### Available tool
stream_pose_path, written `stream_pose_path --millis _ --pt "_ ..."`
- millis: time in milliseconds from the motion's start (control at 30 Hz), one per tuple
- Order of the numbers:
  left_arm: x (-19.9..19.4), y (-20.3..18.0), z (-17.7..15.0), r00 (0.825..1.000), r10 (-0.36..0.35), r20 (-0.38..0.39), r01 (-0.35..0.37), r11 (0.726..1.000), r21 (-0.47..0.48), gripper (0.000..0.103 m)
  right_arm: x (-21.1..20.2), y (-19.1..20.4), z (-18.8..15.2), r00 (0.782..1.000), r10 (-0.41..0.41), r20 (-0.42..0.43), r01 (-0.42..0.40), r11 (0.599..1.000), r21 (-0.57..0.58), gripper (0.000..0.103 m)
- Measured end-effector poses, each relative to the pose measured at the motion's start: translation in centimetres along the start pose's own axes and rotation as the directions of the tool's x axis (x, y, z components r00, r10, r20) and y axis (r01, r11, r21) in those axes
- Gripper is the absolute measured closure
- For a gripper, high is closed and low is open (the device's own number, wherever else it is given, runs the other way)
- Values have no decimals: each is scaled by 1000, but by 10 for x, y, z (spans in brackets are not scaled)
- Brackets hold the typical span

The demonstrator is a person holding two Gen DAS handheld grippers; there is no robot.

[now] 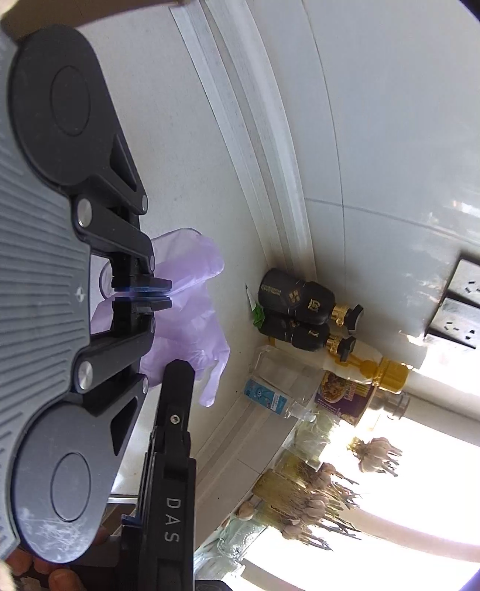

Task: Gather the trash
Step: 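Lift the purple glove and carry it down over the white bin with both tools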

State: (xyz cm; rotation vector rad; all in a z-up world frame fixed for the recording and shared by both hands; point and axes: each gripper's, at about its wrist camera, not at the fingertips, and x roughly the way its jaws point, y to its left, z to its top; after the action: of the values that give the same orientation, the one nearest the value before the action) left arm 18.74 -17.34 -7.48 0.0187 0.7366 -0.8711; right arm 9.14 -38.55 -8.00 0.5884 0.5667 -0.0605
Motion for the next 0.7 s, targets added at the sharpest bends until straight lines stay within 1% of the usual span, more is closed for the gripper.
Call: stream_pose_path --millis 133,367,700 --pt "-18 10 -6 1000 17 7 -17 999 -27 101 -7 19 -6 1000 23 -11 -24 999 -36 99" --pt "-47 24 -16 998 57 12 -57 997 -61 101 -16 43 -20 997 59 -57 -64 995 -75 99" --pt "-85 45 -38 993 118 10 -116 985 -130 101 -13 79 -44 987 99 -124 -115 985 -127 99"
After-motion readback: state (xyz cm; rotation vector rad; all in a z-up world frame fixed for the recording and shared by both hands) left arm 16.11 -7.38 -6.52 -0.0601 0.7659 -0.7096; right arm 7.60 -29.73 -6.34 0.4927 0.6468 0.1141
